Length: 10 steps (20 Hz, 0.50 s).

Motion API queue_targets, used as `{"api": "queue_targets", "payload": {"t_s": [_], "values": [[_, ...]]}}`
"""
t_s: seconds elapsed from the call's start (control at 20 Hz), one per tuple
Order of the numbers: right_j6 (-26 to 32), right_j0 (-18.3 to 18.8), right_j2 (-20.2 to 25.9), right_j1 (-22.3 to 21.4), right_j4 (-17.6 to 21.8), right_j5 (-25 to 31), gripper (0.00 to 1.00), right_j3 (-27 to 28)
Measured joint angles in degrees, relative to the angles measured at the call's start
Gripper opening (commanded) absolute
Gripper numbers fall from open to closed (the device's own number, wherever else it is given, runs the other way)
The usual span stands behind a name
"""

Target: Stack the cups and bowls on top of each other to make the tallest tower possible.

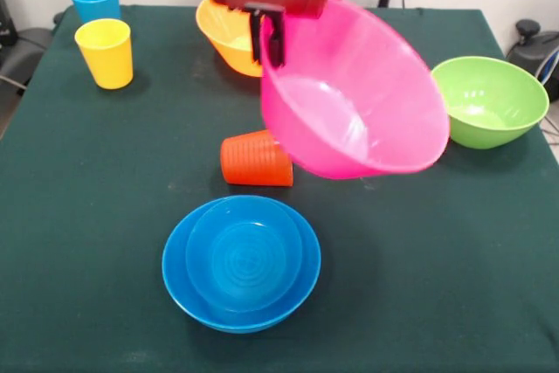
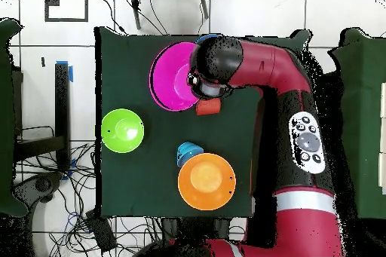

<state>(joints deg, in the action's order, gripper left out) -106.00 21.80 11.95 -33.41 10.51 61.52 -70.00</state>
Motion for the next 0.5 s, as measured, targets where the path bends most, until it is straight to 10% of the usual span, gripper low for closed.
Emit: {"api": "queue_targets", "payload": {"t_s": [0.5], "values": [[0.0, -0.1, 0.1, 13.5, 4.6, 5.2, 0.00, 20.6]]}}
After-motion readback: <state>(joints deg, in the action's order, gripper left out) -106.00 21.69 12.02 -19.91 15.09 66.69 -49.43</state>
